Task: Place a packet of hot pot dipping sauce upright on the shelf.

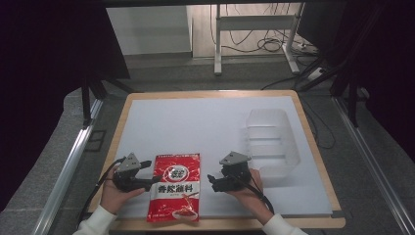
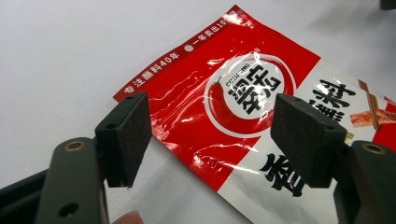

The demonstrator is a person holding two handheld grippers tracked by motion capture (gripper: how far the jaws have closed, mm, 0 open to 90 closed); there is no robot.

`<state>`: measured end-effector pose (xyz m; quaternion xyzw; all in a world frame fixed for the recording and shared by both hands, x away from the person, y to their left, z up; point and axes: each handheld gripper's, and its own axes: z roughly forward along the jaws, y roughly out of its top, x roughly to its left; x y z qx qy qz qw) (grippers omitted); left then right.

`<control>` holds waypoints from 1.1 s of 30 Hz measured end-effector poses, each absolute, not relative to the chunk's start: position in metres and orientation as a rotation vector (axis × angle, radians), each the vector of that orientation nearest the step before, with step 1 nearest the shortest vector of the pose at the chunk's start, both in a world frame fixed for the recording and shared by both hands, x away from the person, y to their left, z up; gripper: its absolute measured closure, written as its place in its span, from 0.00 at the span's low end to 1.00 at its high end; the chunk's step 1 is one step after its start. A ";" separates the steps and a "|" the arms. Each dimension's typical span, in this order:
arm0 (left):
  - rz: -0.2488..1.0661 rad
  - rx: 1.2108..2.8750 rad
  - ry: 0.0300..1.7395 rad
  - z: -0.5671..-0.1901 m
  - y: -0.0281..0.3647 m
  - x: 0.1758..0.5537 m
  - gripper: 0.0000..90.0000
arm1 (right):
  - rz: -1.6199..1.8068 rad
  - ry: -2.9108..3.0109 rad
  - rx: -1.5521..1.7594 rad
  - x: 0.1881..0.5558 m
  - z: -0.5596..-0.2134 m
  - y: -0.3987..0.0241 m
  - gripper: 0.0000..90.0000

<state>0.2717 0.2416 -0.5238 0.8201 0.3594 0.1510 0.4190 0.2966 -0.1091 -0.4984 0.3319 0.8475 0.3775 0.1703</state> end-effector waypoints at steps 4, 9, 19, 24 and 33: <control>0.377 2.072 0.905 -0.526 0.241 0.270 0.32 | 1.082 2.436 0.924 0.297 -0.491 -0.117 0.16; 0.381 2.077 0.902 -0.527 0.241 0.267 0.32 | 1.105 2.479 0.908 0.299 -0.483 -0.122 0.21; 0.395 2.070 0.899 -0.525 0.245 0.256 0.32 | 1.069 2.532 0.762 0.288 -0.465 -0.092 0.22; 0.386 2.076 0.904 -0.527 0.244 0.261 0.32 | 1.051 2.595 0.731 0.304 -0.455 -0.082 0.22; 0.393 2.070 0.890 -0.524 0.246 0.257 0.32 | 0.931 2.766 0.720 0.346 -0.452 -0.050 0.21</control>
